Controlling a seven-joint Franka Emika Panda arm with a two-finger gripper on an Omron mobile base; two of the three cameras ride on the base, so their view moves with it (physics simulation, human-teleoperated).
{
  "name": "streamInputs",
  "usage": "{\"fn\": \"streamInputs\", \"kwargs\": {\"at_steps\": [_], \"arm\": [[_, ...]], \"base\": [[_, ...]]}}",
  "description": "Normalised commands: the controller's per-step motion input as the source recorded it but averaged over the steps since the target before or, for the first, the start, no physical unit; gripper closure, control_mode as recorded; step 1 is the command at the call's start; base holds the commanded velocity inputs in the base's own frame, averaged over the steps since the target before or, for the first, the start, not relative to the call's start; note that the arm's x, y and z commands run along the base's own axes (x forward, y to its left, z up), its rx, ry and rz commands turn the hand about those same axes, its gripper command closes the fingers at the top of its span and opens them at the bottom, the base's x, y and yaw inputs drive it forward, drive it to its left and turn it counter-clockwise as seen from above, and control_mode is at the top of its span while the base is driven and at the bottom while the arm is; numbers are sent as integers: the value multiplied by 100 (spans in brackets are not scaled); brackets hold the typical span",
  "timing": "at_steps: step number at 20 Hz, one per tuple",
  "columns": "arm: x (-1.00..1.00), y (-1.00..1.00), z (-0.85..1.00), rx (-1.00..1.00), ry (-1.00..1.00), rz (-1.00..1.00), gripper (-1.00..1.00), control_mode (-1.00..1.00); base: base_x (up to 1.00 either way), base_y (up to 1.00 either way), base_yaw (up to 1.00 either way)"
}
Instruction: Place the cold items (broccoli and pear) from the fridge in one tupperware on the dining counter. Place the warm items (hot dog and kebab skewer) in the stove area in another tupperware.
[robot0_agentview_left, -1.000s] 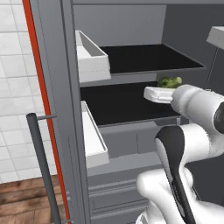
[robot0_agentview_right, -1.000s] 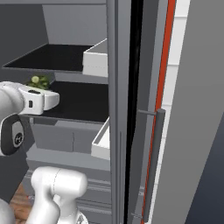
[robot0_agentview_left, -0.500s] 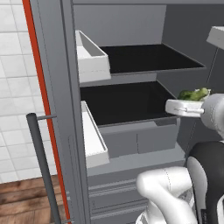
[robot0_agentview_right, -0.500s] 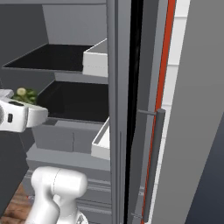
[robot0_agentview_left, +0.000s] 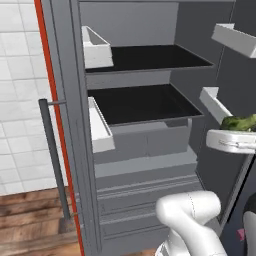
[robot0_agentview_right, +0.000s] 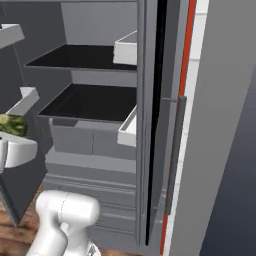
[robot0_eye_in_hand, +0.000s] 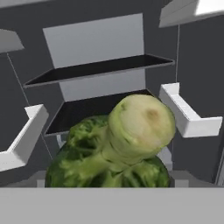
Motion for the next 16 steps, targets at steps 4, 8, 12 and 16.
{"fn": "streamInputs", "kwargs": {"at_steps": [4, 8, 12, 16], "arm": [[0, 0, 0, 0, 0, 0, 100, 100], [0, 0, 0, 0, 0, 0, 100, 100], [0, 0, 0, 0, 0, 0, 100, 100], [0, 0, 0, 0, 0, 0, 100, 100]], "base": [[-100, 25, 5], [-94, 47, 41], [-82, 54, 65], [-66, 56, 75]]}}
